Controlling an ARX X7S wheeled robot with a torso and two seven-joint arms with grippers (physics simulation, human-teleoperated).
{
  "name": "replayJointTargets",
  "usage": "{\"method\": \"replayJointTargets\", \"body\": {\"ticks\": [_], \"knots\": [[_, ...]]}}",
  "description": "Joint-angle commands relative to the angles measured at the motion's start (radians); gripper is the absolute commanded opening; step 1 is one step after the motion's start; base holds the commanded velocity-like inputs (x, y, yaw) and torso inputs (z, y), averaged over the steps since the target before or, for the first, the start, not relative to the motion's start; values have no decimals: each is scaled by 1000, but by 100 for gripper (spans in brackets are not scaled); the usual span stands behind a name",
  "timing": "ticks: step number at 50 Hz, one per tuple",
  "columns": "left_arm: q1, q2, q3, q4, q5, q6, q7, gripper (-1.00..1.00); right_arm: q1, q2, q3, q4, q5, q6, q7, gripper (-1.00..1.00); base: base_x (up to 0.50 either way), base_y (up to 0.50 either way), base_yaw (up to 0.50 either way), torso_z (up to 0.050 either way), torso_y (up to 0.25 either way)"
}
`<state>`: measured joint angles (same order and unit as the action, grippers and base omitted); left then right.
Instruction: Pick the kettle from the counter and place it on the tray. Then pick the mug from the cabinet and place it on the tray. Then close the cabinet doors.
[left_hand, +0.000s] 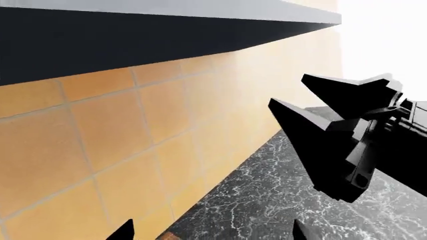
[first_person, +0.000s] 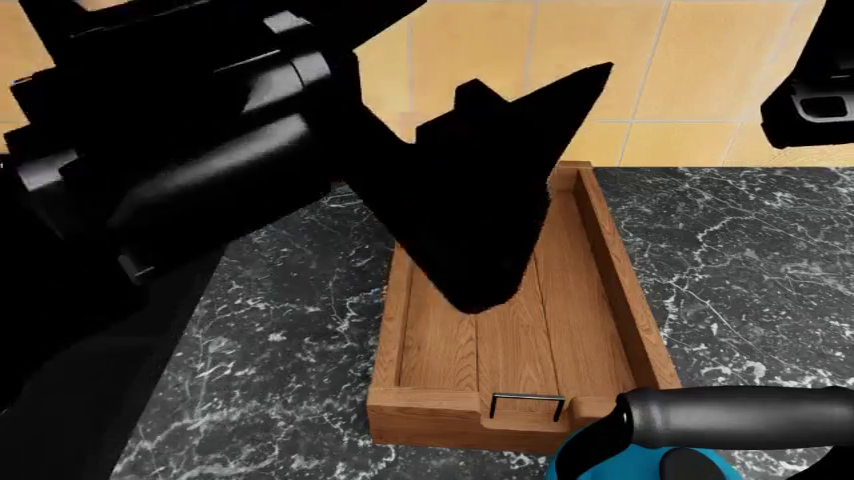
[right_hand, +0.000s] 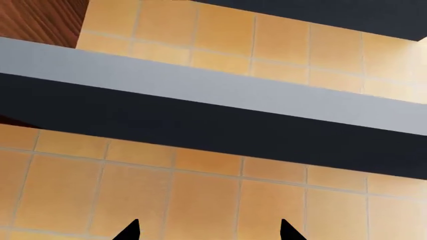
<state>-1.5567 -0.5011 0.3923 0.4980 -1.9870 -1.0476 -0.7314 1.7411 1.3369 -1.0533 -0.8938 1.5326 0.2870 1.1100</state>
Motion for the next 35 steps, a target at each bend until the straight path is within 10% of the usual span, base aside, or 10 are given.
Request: {"method": "replayJointTargets", "body": {"ticks": [1,35], "knots": [[-22,-84,-43,141,-258,21,-38,100,11,7,11,4,15,15,4,100,0,0,0,0,0],[63,-88,14,324,-396,88,-72,100,-13,-4,17,4,1,14,9,100,0,0,0,0,0]]}}
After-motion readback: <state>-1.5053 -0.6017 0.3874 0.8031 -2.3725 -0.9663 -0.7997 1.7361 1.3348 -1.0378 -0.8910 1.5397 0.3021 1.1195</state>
